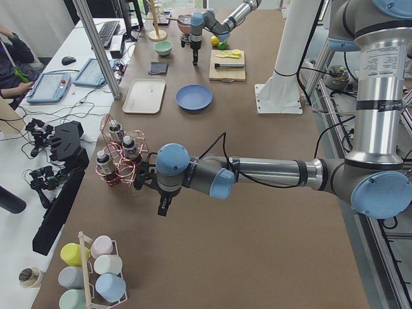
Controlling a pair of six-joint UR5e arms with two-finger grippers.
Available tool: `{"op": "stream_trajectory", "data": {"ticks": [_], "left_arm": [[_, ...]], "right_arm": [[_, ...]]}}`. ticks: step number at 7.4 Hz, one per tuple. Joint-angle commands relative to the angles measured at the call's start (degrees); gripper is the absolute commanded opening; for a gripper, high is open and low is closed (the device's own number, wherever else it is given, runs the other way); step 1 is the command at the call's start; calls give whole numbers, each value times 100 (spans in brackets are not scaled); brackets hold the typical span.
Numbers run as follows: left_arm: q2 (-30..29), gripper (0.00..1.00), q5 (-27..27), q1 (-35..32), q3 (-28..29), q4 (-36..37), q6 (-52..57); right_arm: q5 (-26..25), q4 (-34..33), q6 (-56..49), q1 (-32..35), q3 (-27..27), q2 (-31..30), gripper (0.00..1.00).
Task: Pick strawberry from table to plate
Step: 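Lower the right gripper onto the red strawberry and close it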
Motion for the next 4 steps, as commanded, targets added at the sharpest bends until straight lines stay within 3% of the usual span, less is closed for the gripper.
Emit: {"op": "stream_trajectory", "data": {"ticks": [1,4], "left_arm": [[-14,98,0,-3,0,0,0],[-23,98,0,-3,17,17,0]], "right_arm": [[5,0,27,7,14,-6,0],[75,-52,647,-10,468,82,0]]}}
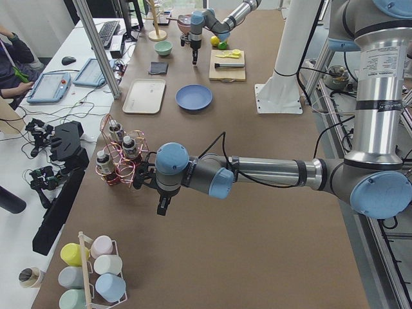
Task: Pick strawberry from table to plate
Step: 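Carry the strawberry with the right gripper over the blue plate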
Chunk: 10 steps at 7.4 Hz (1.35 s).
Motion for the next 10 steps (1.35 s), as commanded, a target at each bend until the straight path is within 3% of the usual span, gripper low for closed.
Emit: {"op": "stream_trajectory", "data": {"ticks": [1,4,7,10], "left_arm": [[23,98,0,0,10,10,0],[41,98,44,-35,97,19,18],[67,98,9,-131,229,-8,26],[76,98,9,-141,238,10,26]], "right_arm": [[66,-86,785,-30,405,189,0],[-125,-849,1700,-486,109,1549,0],[-793,-852,2475,-1031,-1294,3105,0],[-1303,-816,2591,-1330,-2036,3557,0]]}}
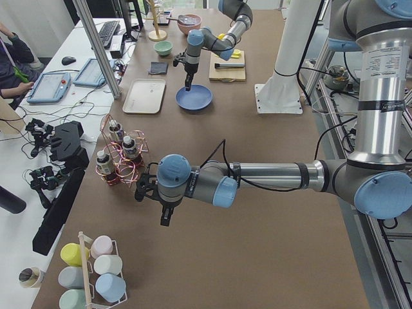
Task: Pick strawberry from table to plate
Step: 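Carry the strawberry with the right gripper over the blue plate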
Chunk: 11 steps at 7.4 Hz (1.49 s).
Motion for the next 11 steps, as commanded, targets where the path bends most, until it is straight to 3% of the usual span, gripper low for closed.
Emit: {"op": "stream_trajectory", "data": {"ticks": [1,6,7,8,11], "left_arm": [[83,98,-9,-16,3,4,0],[84,98,-9,-25,-23,-5,0],[84,98,-9,-25,-14,-5,0],[84,98,-9,-25,-14,-13,0],[110,98,-9,-25,3,-49,0]], "right_arm": [[-258,6,35,-245,-291,99,0],[-329,24,-26,-396,-282,-42,0],[-320,15,-78,-326,-282,-34,66],[-311,24,-383,-290,-256,-25,100],[-32,-63,-422,16,23,-51,100]]}}
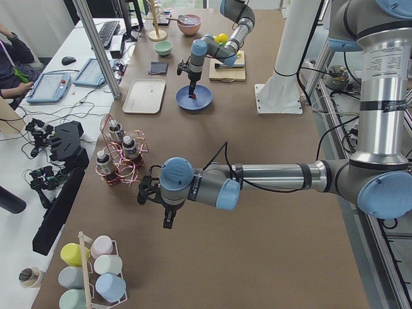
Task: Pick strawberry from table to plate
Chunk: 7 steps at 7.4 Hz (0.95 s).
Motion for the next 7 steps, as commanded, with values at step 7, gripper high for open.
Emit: {"op": "stream_trajectory", "data": {"ticks": [7], "left_arm": [[-83,98,-18,26,-23,75,9]], "right_arm": [[2236,-1823,-4714,3402,2646,-2668,100]]}}
